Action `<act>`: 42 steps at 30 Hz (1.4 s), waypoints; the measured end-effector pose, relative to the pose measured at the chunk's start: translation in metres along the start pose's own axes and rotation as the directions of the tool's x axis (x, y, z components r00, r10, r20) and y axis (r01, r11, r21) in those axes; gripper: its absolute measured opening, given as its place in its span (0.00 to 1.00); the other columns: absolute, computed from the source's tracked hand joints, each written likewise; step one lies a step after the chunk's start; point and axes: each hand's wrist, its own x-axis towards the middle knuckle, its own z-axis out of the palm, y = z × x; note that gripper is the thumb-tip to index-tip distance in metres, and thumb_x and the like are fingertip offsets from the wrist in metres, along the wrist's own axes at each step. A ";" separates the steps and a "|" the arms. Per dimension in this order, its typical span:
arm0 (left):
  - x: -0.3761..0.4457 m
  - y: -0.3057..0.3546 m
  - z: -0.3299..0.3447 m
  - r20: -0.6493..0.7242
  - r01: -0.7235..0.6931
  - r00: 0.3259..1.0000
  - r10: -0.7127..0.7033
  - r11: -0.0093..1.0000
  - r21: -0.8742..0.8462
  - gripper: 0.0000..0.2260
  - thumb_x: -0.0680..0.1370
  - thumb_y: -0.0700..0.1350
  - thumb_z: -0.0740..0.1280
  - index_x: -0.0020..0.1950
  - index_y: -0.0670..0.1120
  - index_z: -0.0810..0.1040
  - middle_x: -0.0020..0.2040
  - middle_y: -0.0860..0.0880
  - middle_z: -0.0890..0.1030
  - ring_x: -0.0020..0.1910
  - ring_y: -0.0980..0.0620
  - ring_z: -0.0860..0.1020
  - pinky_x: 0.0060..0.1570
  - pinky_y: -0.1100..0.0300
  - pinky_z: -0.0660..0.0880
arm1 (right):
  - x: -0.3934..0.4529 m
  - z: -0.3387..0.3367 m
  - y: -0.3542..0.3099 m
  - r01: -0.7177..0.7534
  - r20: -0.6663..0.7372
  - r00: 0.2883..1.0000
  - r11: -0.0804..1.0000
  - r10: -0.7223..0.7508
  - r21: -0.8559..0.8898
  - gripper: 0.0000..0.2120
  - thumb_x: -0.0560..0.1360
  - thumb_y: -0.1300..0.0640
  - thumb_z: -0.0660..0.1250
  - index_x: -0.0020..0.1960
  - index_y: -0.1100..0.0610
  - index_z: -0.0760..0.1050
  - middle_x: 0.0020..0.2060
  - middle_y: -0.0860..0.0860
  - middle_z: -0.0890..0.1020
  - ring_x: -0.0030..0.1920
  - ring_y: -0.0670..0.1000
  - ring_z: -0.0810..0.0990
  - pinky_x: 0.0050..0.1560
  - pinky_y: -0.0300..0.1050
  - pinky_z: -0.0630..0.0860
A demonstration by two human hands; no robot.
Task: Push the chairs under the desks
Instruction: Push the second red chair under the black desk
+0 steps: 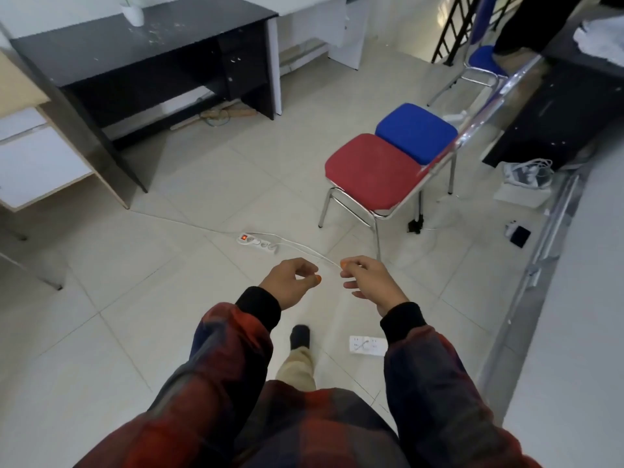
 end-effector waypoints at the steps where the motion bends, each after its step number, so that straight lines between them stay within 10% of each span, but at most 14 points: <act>1: 0.011 0.005 0.005 0.017 -0.002 1.000 0.002 1.000 0.006 0.11 0.78 0.46 0.68 0.60 0.45 0.79 0.55 0.49 0.79 0.53 0.51 0.78 0.53 0.60 0.71 | 0.007 -0.009 0.000 -0.008 -0.012 1.000 1.000 0.008 0.011 0.10 0.81 0.53 0.64 0.59 0.53 0.79 0.55 0.54 0.82 0.49 0.51 0.82 0.47 0.43 0.76; 33: 0.371 0.187 0.045 0.266 -0.137 0.955 0.133 0.991 -0.001 0.09 0.79 0.42 0.68 0.57 0.41 0.79 0.47 0.49 0.78 0.49 0.49 0.77 0.53 0.57 0.72 | 0.244 -0.211 -0.123 -0.040 -0.318 0.946 0.996 0.065 0.083 0.10 0.82 0.57 0.63 0.59 0.55 0.79 0.54 0.53 0.82 0.48 0.48 0.81 0.40 0.33 0.72; 42: 0.420 0.227 0.068 0.174 -0.082 0.981 0.089 0.995 -0.049 0.08 0.78 0.39 0.67 0.57 0.40 0.79 0.47 0.47 0.78 0.47 0.51 0.76 0.43 0.66 0.71 | 0.305 -0.271 -0.137 0.138 -0.370 0.916 0.988 -0.153 -0.066 0.07 0.79 0.59 0.67 0.51 0.52 0.83 0.45 0.47 0.83 0.50 0.48 0.82 0.56 0.43 0.78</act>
